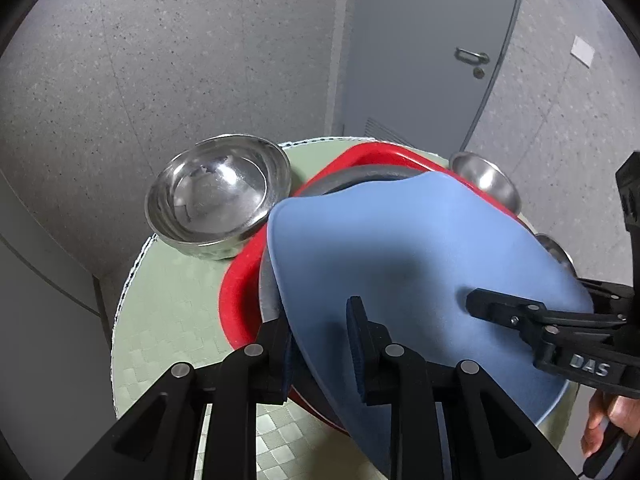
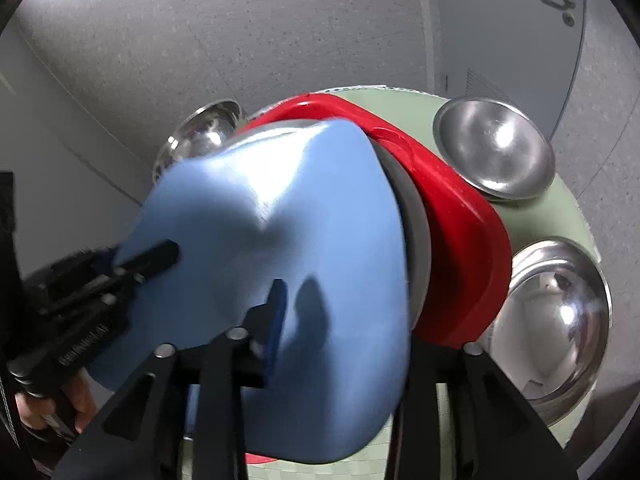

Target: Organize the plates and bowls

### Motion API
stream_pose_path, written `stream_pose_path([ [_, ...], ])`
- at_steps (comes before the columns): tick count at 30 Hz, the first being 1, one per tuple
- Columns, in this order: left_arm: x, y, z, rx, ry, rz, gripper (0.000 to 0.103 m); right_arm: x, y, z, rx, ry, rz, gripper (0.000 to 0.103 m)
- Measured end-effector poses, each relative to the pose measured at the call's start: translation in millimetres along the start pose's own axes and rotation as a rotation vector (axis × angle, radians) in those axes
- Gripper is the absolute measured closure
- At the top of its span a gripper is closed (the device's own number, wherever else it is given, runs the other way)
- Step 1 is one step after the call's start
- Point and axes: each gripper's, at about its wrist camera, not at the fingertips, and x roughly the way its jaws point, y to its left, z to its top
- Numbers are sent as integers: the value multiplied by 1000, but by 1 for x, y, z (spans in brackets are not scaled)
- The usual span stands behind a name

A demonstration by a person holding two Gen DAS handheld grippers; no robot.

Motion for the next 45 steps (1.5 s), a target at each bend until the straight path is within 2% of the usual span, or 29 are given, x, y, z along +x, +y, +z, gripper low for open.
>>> stream_pose_path([
  [1, 1, -1, 0, 1, 6, -2, 82, 0, 0, 1, 2, -3, 4, 55],
  [6, 2, -6, -4, 5, 20, -20, 77, -6, 3, -3, 10, -11, -19, 46],
  [8, -1, -8, -6, 5, 22, -40, 64, -10, 3, -5, 25, -19, -7, 45],
  [12, -11, -13, -9, 5, 10, -62, 51, -18, 5, -12, 31, -22, -9, 44],
  [15, -18, -12, -14, -8, 2, -53, 42, -24, 7, -17, 32, -33, -34, 35],
  [17, -24, -9, -17, -21, -7, -52, 31, -30, 5, -22, 41, -39, -42, 35],
  [19, -30, -7, -20, -34, -22, -58, 26, -35, 4, -25, 38, -44, -44, 34],
  [21, -36, -7, -23, -41, -28, -50, 26, -37, 2, -28, 37, -46, -49, 33],
  [23, -45, -7, -27, -43, -50, -12, 26, -41, -1, -30, 42, -52, -54, 33],
  [27, -80, -17, -34, -49, -136, 16, 25, -63, -15, -41, 70, -103, -53, 33],
  [32, -113, -55, -50, -21, -204, 7, 13, -105, -53, -58, 148, -170, -114, 31],
  [36, -118, -94, -64, -16, -191, -65, 12, -119, -86, -67, 198, -179, -173, 31],
  [40, -102, -133, -70, -25, -131, -79, 12, -117, -123, -72, 234, -170, -194, 31],
  [43, -84, -156, -69, -52, -100, -44, 12, -102, -156, -66, 242, -131, -176, 31],
  [45, -72, -173, -67, -78, -99, 11, 12, -91, -174, -62, 225, -99, -157, 31],
])
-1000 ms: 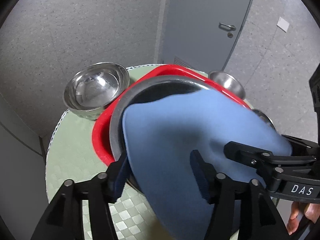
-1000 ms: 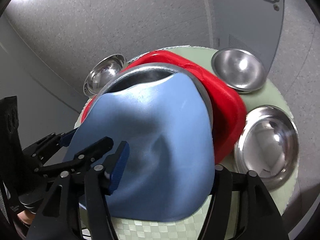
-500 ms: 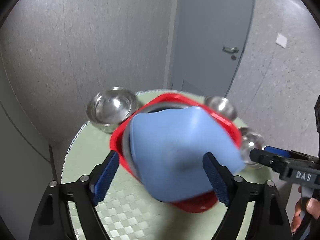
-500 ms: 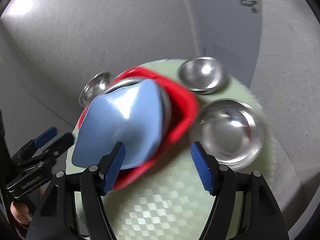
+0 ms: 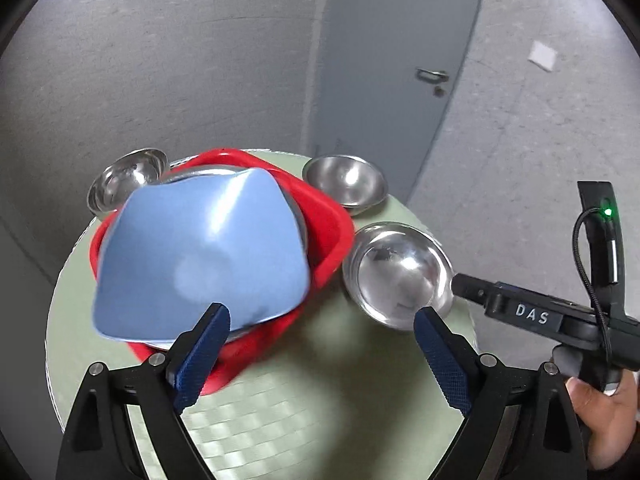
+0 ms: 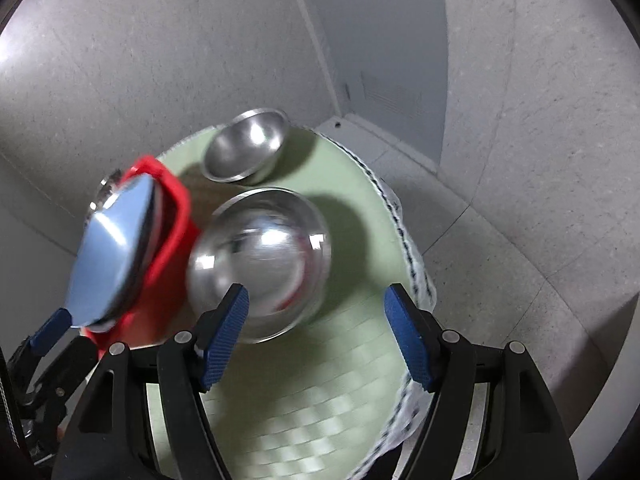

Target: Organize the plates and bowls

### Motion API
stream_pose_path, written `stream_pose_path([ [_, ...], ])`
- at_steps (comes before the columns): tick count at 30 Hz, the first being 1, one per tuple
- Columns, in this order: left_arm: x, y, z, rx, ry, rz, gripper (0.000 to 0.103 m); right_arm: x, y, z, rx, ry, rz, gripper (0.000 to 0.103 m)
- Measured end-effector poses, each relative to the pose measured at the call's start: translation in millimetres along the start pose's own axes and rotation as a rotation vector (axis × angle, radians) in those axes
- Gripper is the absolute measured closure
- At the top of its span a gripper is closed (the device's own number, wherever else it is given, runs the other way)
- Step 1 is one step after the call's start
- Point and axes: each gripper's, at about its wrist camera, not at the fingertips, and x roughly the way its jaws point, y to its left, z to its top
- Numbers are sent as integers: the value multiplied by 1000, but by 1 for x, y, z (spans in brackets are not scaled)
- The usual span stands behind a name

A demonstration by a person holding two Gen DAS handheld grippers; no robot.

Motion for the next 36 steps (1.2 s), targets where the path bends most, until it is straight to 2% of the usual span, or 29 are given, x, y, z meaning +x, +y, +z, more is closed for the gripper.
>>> stream_pose_path([
  [6, 41, -41, -4, -178, 76, 79, 15, 56, -20, 29, -130, 119, 94, 33],
  [12, 78, -54, 1, -276, 153, 150, 19, 88, -19, 47, -230, 178, 173, 41],
  [14, 99, -55, 3, -286, 187, 158, 35, 92, -16, 51, -245, 190, 206, 46],
  [15, 108, -55, 3, -289, 200, 140, 39, 94, -15, 52, -257, 195, 213, 56],
  [16, 114, -56, 3, -288, 209, 139, 52, 97, -12, 54, -273, 201, 216, 71],
  [17, 120, -56, 4, -286, 221, 134, 69, 100, -9, 56, -280, 213, 237, 77],
  [20, 124, -60, 5, -273, 214, 104, 83, 100, -5, 52, -305, 233, 286, 86],
  [25, 109, -67, 9, -251, 186, 91, 83, 92, -11, 48, -302, 218, 305, 86],
  [29, 84, -77, 21, -214, 130, 49, 83, 58, -19, 49, -297, 163, 314, 86],
  [34, 40, -72, 46, -166, 44, -19, 83, 6, 2, 67, -308, 51, 303, 86],
  [36, 20, -53, 56, -161, 14, -52, 83, -8, 22, 76, -319, 8, 300, 86],
])
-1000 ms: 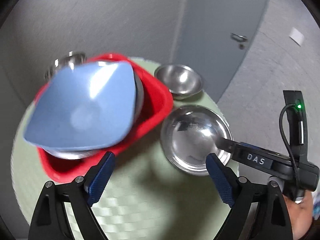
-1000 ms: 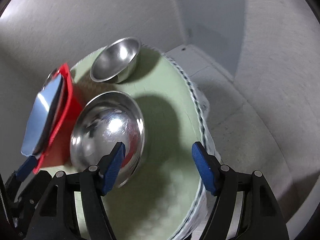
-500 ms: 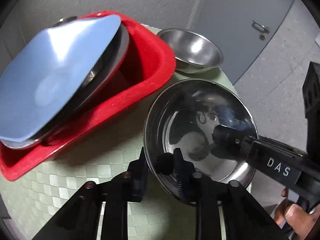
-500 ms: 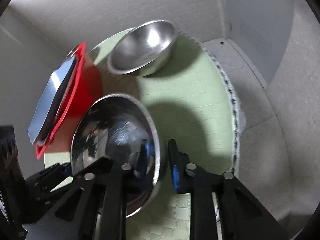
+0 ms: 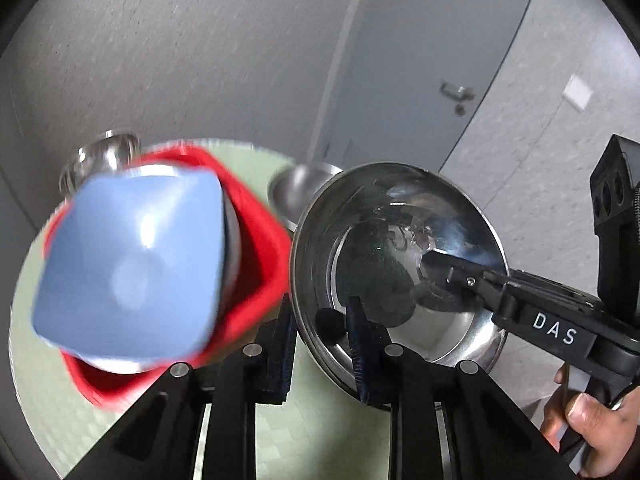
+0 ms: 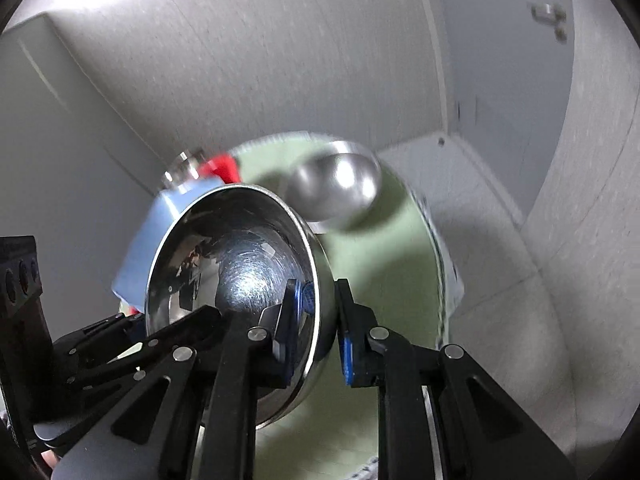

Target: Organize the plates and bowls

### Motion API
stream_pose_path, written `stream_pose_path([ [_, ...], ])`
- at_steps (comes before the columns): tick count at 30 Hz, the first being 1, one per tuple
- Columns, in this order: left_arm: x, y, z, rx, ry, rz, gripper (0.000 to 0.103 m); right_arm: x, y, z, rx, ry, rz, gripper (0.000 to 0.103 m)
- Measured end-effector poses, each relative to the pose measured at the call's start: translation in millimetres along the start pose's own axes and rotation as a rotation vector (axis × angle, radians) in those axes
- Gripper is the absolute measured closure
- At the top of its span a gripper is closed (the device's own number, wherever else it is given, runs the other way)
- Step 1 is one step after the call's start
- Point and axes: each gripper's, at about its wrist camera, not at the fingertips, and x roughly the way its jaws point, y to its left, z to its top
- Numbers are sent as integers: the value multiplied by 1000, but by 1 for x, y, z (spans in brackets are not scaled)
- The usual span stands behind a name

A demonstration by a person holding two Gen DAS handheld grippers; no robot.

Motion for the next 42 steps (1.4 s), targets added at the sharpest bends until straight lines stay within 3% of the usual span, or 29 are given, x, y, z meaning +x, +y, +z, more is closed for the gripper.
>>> stream_pose_path([
  [6, -39, 67, 49, 10, -53, -47, 83, -1, 75, 47, -32, -90, 1, 86],
  [11, -60, 154, 87, -28, -73, -10, 83, 46, 152, 86, -77, -101, 19, 86],
  [16, -43, 237, 122, -78, -41, 18, 83, 116, 210, 117, -108, -38, 25, 86],
  [21, 5, 297, 155, -104, 17, 14, 82, 189, 240, 141, -113, 39, -3, 86],
  [25, 47, 325, 177, -129, 77, 12, 81, 240, 251, 157, -111, 106, -51, 86],
  [30, 81, 341, 180, -142, 141, 7, 80, 285, 248, 162, -106, 175, -110, 85],
  [37, 110, 340, 188, -141, 174, -6, 78, 307, 255, 154, -153, 203, -221, 83],
  [42, 126, 344, 190, -141, 160, -3, 76, 308, 257, 150, -156, 202, -228, 80],
])
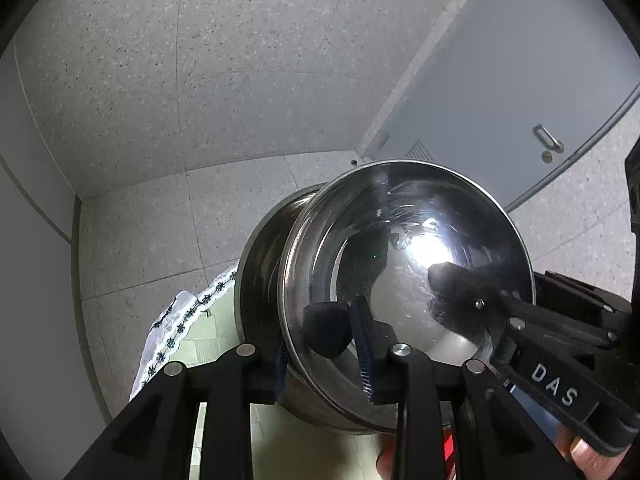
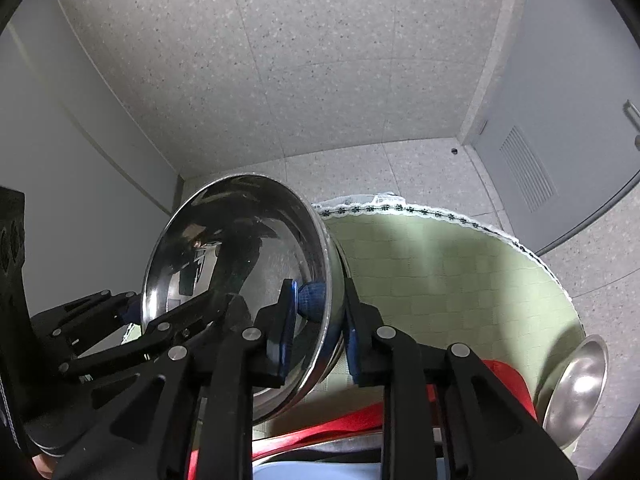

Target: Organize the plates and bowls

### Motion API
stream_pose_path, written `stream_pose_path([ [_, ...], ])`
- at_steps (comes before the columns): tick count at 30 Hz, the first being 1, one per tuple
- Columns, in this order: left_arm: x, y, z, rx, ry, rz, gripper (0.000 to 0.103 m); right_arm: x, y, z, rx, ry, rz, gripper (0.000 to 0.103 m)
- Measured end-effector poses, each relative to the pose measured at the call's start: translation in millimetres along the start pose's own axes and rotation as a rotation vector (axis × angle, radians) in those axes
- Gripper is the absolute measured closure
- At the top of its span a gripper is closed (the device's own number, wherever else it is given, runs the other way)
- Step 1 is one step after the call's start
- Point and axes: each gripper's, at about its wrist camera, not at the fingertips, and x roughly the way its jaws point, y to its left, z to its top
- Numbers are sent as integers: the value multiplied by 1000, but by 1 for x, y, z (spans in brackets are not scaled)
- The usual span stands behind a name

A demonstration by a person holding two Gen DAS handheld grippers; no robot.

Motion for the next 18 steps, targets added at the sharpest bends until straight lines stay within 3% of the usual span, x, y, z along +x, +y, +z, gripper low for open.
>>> stream_pose_path([
  [8, 11, -8, -3, 26, 8, 20, 67, -9, -5, -8, 6, 15, -31, 77],
  [18, 11, -20, -3, 0, 24, 50, 57, -8, -21, -16, 62, 12, 33, 71],
])
